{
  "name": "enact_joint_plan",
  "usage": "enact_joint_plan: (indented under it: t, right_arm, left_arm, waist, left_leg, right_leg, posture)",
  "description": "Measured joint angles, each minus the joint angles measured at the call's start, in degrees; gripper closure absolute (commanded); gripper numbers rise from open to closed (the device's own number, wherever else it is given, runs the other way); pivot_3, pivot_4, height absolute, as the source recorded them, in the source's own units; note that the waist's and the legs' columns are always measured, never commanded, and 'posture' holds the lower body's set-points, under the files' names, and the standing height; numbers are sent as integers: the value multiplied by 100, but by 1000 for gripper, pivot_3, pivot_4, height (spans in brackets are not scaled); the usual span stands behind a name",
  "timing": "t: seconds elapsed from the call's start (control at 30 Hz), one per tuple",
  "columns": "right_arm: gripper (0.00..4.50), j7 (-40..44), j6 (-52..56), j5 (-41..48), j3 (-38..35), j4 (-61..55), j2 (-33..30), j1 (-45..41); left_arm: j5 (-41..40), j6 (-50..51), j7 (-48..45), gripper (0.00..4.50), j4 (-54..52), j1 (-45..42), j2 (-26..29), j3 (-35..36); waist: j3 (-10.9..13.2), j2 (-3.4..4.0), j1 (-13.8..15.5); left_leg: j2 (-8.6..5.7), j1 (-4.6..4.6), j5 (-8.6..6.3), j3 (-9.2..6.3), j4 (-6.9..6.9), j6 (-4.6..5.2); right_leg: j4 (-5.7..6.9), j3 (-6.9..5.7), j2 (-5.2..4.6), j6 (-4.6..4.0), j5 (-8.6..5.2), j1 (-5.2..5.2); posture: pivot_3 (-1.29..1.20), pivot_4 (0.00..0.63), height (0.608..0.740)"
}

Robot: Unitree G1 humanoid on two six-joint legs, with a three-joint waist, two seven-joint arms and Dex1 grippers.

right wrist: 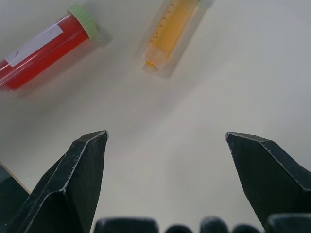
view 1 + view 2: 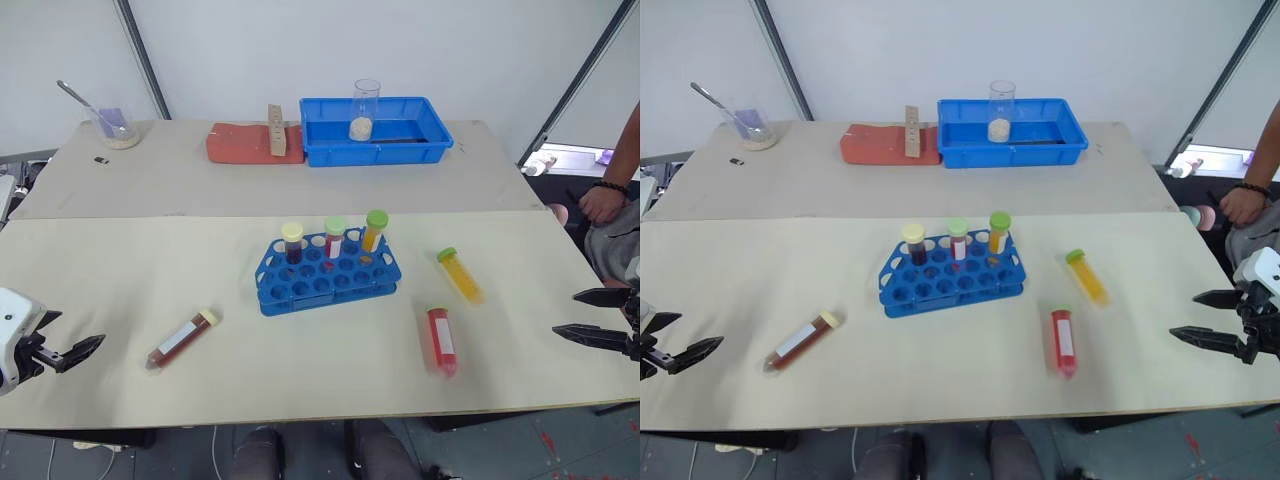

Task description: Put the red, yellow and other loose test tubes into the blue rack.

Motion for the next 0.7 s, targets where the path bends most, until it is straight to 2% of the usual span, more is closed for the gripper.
enact_joint_plan:
  t: [0.7]
  right_arm:
    - [184,-238,8,63,-9,-75,279,-207]
  left_arm:
    - [-21,-257,-278,1,218,-301,-44,-22]
  waist:
    - [0,0,0]
  left_leg:
    - [0,0,2,1,0,4]
  right_leg:
    - [5,0,2,0,0,1]
  posture:
    - [0,150,740]
